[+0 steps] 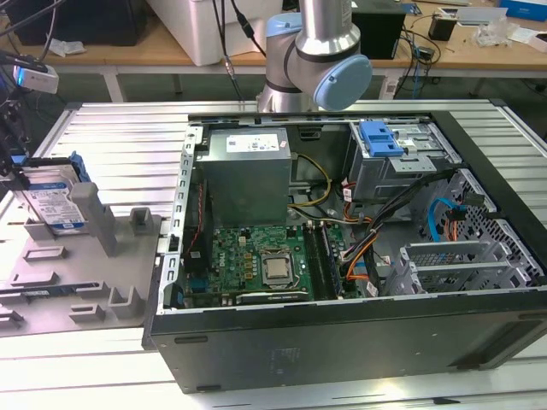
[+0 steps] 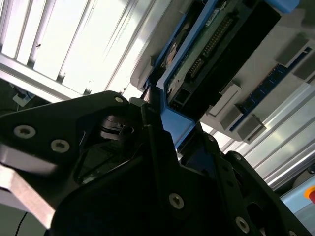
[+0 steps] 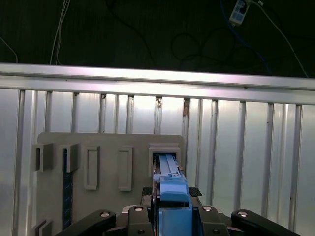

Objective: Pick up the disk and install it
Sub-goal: 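Pick up the disk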

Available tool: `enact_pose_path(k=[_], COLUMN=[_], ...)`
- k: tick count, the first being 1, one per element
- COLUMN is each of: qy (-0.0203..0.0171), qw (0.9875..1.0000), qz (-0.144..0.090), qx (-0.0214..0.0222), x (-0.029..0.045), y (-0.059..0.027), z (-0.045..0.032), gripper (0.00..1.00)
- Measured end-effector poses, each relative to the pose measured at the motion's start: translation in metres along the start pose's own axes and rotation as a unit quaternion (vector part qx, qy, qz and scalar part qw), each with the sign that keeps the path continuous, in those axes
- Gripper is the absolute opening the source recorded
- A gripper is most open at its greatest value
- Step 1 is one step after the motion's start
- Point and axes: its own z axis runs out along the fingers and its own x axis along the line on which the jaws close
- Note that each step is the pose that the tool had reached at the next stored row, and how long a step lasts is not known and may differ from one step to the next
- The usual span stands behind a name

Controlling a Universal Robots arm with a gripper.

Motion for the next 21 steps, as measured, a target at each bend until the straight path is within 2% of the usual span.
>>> enact_pose_path(k=[14, 21], qy=[0.0, 0.0], qw=[1.0, 1.0], qz=[0.0, 0.0], qx=[0.0, 0.0], x=[0.0004, 0.0005], y=[0.0002, 0.0002], z=[-0.0123, -0.0157], gripper=[0.37, 0.37])
